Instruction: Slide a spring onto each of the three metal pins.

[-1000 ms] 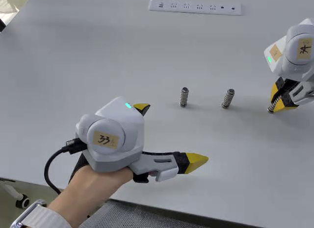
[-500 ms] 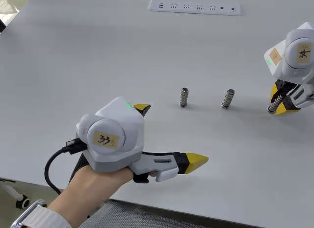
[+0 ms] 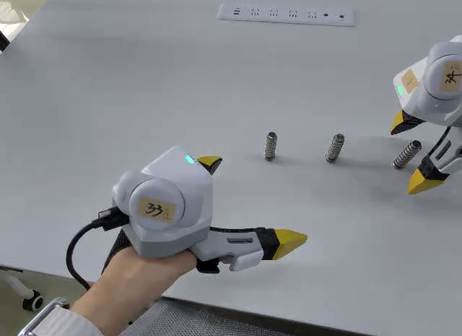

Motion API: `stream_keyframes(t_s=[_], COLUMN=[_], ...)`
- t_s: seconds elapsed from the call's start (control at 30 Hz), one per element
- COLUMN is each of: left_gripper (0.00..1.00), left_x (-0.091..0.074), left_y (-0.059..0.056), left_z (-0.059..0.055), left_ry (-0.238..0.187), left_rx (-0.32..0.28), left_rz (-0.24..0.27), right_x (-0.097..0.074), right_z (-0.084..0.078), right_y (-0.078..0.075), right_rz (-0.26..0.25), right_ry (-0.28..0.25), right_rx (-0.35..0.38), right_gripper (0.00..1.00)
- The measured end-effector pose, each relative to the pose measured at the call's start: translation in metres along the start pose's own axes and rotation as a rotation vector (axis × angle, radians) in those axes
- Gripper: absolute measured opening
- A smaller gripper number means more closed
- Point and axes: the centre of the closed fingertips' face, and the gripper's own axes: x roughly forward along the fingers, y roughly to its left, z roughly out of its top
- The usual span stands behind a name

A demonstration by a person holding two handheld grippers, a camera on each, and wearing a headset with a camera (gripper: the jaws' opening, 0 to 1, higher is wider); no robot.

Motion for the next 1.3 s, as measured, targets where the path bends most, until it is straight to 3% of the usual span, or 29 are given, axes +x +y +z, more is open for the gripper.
stream_keyframes(t_s=[0.27,0.43,0.93,1.3], left_gripper=[0.98,0.99,0.99,0.99], left_x=[0.000,0.001,-0.003,-0.008], left_y=[-0.001,-0.002,0.004,0.007], left_z=[0.000,0.000,0.004,0.011], left_ry=[0.002,0.004,0.005,0.001], left_rx=[0.005,0.007,0.029,0.049], left_rz=[-0.005,-0.010,-0.006,0.001], right_x=[-0.002,-0.005,-0.019,-0.028], right_z=[0.004,0.005,0.004,-0.011], right_y=[-0.005,-0.002,0.005,0.016], right_rz=[-0.034,-0.043,-0.095,-0.144], right_ry=[-0.052,-0.085,-0.239,-0.318], right_rx=[0.037,0.065,0.209,0.294], right_gripper=[0.91,0.99,0.99,0.99])
